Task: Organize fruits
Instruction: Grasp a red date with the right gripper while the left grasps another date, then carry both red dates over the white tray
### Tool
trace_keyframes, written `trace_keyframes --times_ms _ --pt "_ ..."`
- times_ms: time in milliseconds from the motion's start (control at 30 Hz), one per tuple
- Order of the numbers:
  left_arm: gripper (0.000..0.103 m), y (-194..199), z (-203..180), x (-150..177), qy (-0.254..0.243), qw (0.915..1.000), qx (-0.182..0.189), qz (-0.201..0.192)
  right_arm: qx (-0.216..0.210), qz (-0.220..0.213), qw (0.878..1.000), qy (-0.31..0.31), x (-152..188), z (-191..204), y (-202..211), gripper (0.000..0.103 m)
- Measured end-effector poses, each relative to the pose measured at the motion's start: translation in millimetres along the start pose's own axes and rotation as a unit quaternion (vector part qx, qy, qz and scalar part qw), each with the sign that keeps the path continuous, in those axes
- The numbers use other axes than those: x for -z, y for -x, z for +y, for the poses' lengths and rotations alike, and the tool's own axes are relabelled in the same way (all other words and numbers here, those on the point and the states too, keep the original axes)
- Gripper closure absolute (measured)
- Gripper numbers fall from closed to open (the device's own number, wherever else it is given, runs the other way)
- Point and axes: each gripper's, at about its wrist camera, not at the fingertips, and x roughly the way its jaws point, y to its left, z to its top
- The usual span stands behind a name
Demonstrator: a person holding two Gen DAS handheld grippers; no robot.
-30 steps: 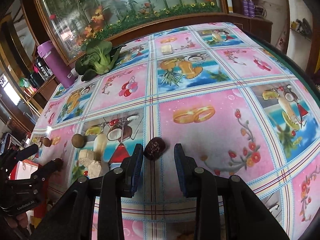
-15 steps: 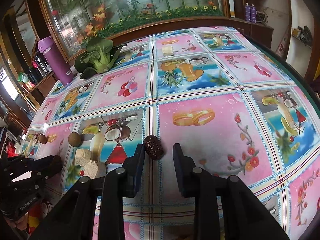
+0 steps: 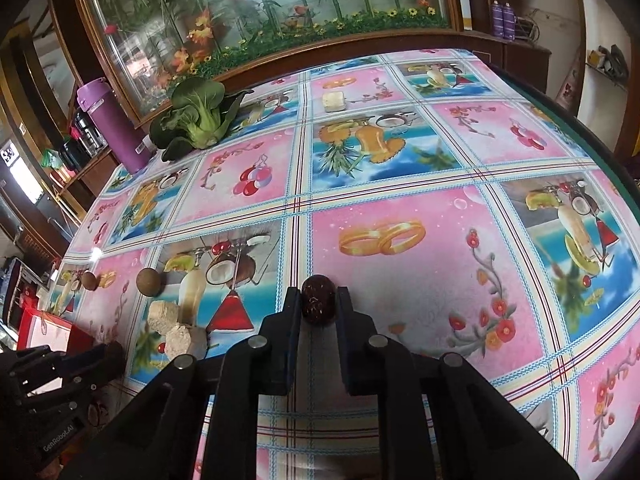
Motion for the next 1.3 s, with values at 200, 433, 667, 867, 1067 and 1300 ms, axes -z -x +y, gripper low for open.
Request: trace_keyframes --times_ms 200,433,667,867,1067,1300 --pt "0.085 15.1 -3.9 13.3 0.028 0.9992 0.016 -0.023 -0.032 -0.025 0.999 -0.012 -1.8 -2.9 13.1 0.088" --pt "0.085 52.3 -9.6 36.6 0.055 0.9956 0.038 -0.066 -0.056 -0.070 0.996 -0.007 -2.9 2.9 30.6 0.088" --pt "0.085 95.5 -0.9 68.4 0.072 0.9914 0.031 -0.105 -0.037 -0.100 0.994 0.013 1.0 9.6 41.1 0.088" --pt "0.085 120.2 27.8 100.7 0.110 0.9865 0.017 -0.120 -0.052 -0.112 0.992 0.038 14.6 28.4 55.0 0.088" --pt "0.085 133.8 58.3 120.5 0.148 0.9788 -0.015 -0.141 -0.116 -0.108 0.986 0.049 44.4 62.1 74.0 0.088" --pt "0.085 142.8 79.6 142.2 0.170 0.9731 -0.026 -0.153 -0.204 -0.050 0.972 0.101 82.0 137.7 82.4 0.088"
